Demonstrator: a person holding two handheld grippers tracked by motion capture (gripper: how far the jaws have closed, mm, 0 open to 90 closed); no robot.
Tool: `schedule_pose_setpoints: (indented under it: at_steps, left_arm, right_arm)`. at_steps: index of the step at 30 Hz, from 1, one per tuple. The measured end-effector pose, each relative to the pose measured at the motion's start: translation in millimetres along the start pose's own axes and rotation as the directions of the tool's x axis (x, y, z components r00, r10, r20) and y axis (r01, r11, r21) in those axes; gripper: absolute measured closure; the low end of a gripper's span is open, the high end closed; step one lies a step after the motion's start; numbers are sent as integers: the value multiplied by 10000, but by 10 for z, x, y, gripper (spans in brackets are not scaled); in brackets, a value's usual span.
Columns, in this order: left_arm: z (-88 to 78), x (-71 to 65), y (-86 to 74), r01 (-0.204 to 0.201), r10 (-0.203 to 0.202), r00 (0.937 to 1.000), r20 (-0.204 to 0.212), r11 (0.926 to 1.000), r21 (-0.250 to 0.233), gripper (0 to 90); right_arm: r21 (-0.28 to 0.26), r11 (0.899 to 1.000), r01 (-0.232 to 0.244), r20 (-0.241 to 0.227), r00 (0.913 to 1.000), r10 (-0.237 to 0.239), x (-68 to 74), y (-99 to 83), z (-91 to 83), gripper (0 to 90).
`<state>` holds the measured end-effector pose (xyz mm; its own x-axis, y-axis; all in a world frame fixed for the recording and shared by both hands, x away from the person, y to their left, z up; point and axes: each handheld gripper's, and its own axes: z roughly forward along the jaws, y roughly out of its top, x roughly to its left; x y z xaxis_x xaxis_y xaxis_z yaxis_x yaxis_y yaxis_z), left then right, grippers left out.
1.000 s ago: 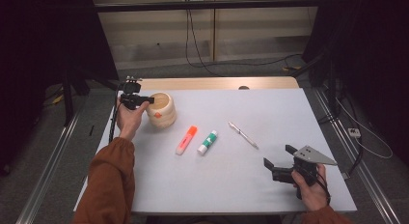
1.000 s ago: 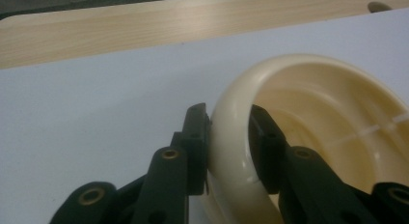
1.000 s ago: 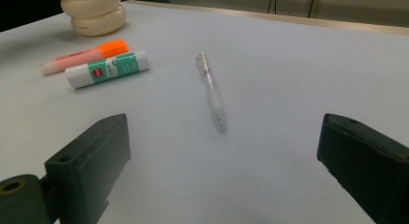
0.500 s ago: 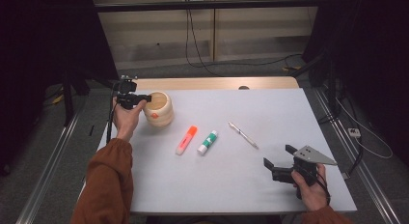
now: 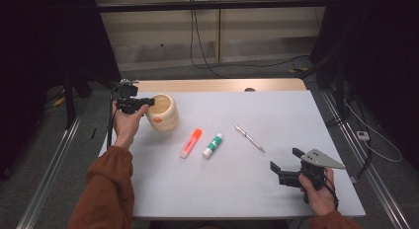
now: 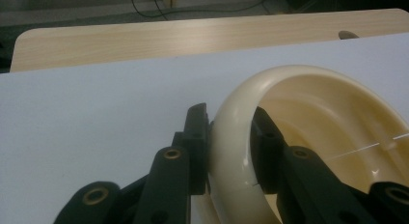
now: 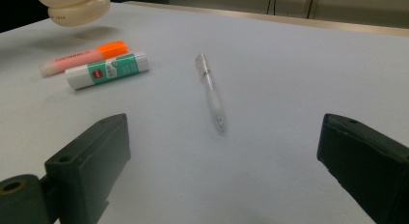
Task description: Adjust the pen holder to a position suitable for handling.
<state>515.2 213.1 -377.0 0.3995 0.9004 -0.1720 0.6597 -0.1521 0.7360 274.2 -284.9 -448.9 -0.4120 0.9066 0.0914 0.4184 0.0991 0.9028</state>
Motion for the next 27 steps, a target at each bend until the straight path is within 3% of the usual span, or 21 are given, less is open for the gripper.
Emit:
schedule_pose_setpoints:
  at_steps: [8,15,27]
  left_arm:
    - [-134,-94,-24,55,-55,10000,63,10000,-15,733]
    - [-307,-240,-78,-146,149,9998,158,9997,-219,734]
    - [-521,-518,-260,-431,441,9965,709,9990,-152,747]
  right_arm:
    - [-4,10000,4,-1,10000,-4,3,-1,4,42]
    - [-38,10000,-17,0,10000,17,3,-2,-4,42]
    - [-38,10000,36,-10,10000,-36,17,0,-11,42]
